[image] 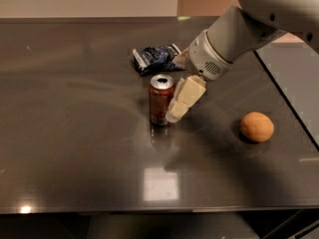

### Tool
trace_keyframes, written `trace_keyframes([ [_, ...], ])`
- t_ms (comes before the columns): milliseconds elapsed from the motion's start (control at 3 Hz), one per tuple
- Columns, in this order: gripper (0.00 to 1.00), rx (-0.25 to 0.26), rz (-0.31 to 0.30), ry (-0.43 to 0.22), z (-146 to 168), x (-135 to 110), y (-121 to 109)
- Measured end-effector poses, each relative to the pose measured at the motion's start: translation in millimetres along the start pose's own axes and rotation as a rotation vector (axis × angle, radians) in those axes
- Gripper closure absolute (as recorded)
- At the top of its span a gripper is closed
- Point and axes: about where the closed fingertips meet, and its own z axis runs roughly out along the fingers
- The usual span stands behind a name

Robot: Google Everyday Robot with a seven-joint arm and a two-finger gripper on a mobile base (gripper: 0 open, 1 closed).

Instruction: Move coke can near blue chip bag

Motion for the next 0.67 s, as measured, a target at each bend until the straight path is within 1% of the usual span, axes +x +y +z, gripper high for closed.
trace_keyframes([
  [333, 0.0, -0.012, 0.0, -0.006, 7.2, -4.1, 2.0],
  [667, 0.18, -0.024, 0.004, -0.011, 11.7, -7.1, 2.8],
])
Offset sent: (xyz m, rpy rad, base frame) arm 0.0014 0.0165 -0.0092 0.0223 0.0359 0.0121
